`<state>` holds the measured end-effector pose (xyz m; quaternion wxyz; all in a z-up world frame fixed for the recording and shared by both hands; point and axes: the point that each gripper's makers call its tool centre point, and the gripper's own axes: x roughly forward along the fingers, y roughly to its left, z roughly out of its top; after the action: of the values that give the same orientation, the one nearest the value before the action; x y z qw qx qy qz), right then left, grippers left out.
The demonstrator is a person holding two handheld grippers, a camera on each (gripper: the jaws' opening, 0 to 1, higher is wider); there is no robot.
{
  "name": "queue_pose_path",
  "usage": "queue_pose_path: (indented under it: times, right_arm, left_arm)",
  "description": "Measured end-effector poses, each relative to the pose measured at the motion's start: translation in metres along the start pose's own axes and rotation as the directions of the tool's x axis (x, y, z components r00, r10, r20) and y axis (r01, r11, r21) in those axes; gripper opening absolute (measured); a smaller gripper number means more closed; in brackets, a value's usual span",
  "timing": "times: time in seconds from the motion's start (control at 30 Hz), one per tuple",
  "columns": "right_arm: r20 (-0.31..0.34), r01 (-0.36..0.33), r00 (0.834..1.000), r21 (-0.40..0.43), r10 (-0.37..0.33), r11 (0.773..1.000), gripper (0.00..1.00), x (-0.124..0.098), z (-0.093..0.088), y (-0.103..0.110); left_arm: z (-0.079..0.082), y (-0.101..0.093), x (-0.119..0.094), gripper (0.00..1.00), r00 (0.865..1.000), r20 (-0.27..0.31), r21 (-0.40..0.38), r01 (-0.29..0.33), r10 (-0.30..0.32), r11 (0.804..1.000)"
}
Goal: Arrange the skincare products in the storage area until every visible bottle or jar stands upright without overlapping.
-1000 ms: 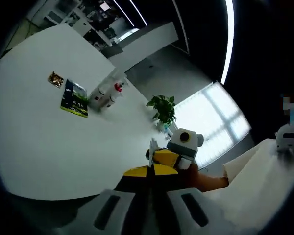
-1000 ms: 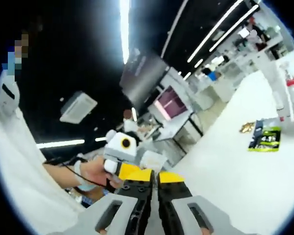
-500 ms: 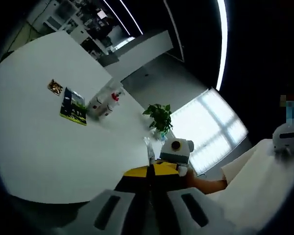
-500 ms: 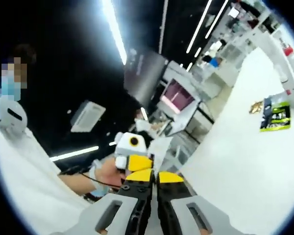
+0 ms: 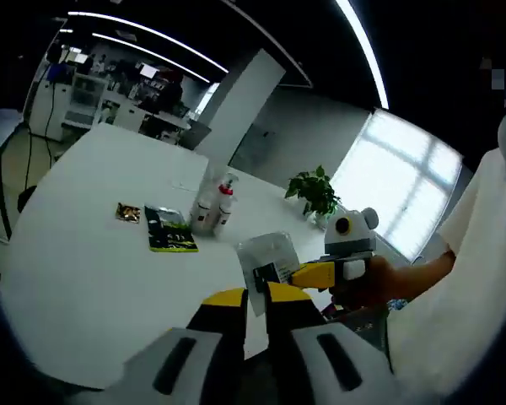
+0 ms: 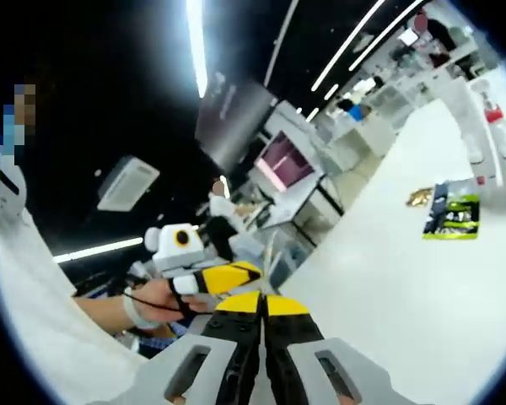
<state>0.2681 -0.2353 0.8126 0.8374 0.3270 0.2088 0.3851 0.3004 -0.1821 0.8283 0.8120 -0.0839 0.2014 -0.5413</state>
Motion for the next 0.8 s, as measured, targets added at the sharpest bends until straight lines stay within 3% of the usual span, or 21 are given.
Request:
queue_pose_path:
  times: [0.1,0.2,0.3,0.4,0.47,0.5,0.57,0.7,0.8]
  right_arm:
    - [0.003,0.017,1.0,0.017,-0.017,1.0,0.0,-0.002,0.002,-0.006]
    - [0.006,0.031,0.999,0.035,-0.032,0.999,0.0,-0.002,0.005,-0.011]
    - [0.004,0.041,0.999,0.046,-0.041,0.998,0.0,0.0,0.006,-0.013]
    - [-0.002,0.055,0.999,0.061,-0.055,0.997,0.0,0.002,0.006,-0.016]
    - [-0.003,0.065,0.998,0.071,-0.065,0.995,0.0,0.003,0.007,-0.018]
    - [-0.004,0.076,0.997,0.078,-0.075,0.994,0.0,0.004,0.009,-0.02]
    - [-0.004,0.088,0.996,0.104,-0.088,0.991,0.0,0.006,0.012,-0.023]
    - [-0.006,0.109,0.994,0.132,-0.11,0.985,0.0,0.011,0.019,-0.024]
    - [-0.017,0.13,0.991,0.143,-0.129,0.981,0.0,0.015,0.022,-0.027]
  left_arm:
    - [0.01,0.017,-0.01,0.12,0.996,0.042,0.05,-0.084,0.082,0.995]
    - [0.017,0.037,-0.021,0.12,0.982,0.078,0.101,-0.178,0.171,0.979]
    - [0.009,0.058,-0.03,0.07,0.963,0.032,0.121,-0.268,0.266,0.956]
    - [0.003,0.072,-0.032,0.04,0.938,-0.013,0.228,-0.334,0.345,0.915]
    - [0.001,0.078,-0.03,0.06,0.93,-0.029,0.266,-0.345,0.365,0.9]
    - [-0.003,0.086,-0.03,0.06,0.917,-0.051,0.286,-0.366,0.396,0.886]
    - [-0.012,0.096,-0.028,0.06,0.908,-0.091,0.316,-0.364,0.409,0.876]
    - [-0.035,0.116,-0.023,0.07,0.87,-0.179,0.401,-0.361,0.459,0.842]
    - [-0.048,0.119,-0.015,0.05,0.861,-0.226,0.418,-0.336,0.455,0.844]
